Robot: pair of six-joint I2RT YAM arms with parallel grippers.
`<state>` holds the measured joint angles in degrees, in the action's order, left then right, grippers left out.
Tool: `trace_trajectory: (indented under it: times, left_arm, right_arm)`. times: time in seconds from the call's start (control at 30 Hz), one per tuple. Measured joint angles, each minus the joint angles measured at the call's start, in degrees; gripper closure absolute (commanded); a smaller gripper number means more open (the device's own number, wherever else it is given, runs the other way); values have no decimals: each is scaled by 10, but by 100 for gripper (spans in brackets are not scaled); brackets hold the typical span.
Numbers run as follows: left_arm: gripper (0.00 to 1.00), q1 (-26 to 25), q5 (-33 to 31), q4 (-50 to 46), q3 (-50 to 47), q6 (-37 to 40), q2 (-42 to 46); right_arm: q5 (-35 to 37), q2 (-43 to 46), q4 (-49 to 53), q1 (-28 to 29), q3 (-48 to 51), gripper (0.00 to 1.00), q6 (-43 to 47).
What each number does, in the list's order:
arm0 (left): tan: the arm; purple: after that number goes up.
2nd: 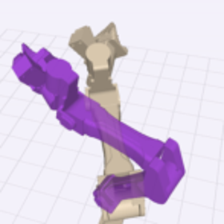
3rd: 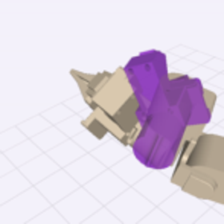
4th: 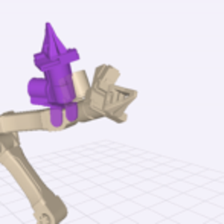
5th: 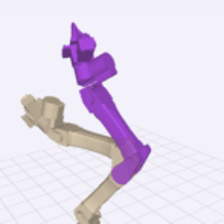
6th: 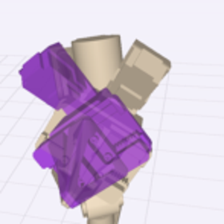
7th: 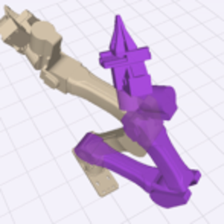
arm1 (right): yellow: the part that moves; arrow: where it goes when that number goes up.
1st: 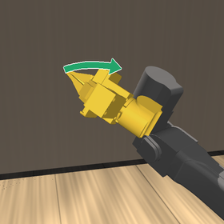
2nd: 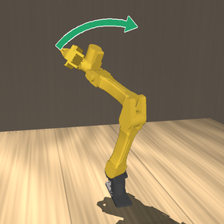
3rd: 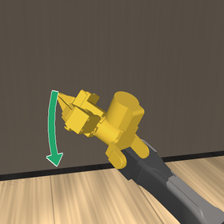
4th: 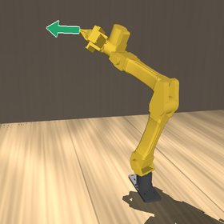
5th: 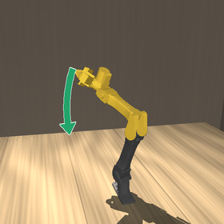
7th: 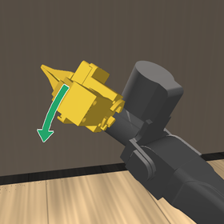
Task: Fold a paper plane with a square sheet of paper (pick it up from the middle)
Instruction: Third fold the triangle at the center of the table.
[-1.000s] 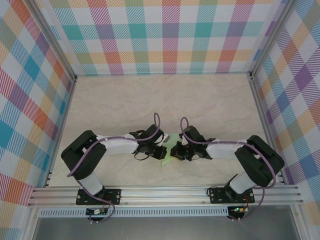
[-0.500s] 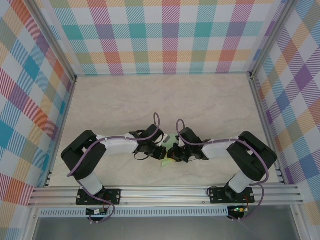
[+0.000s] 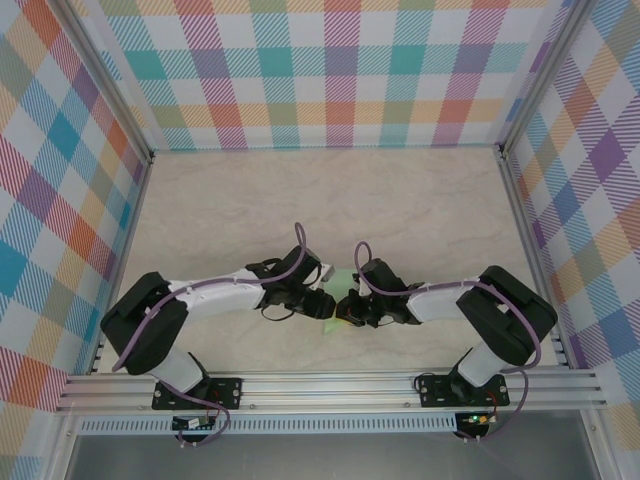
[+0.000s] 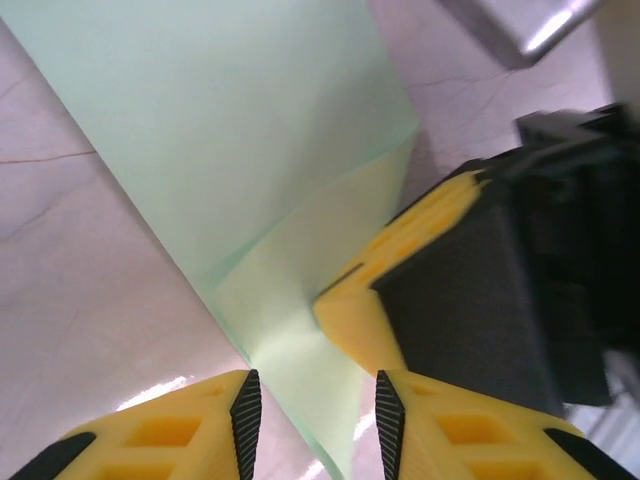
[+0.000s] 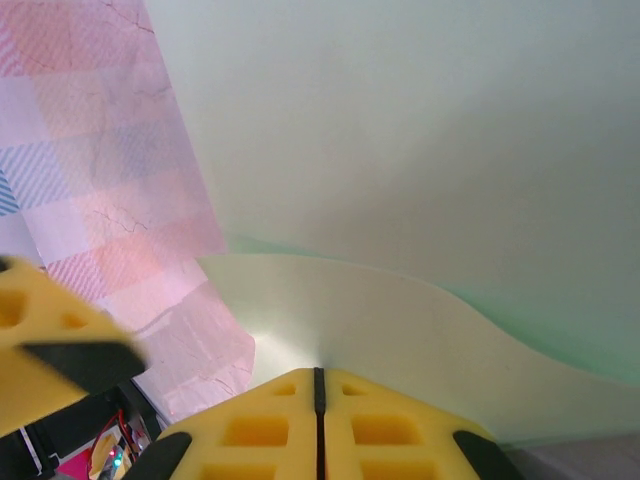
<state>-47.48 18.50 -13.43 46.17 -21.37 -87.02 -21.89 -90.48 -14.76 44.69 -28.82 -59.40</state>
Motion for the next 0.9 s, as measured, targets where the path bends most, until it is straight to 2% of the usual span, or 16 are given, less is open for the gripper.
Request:
trace_trajectory:
  times: [0.1, 0.4, 0.9]
  left_arm:
    - [73, 0, 10, 5, -21, -33, 37]
    - [78, 0, 43, 22, -51, -79, 56]
    - [84, -4, 97, 96, -51, -138, -15]
  right_arm:
    - [4, 2, 0, 2, 0, 91, -2]
    - [24, 14, 24, 6, -4, 90, -3]
    - [33, 14, 45, 7, -13, 90, -4]
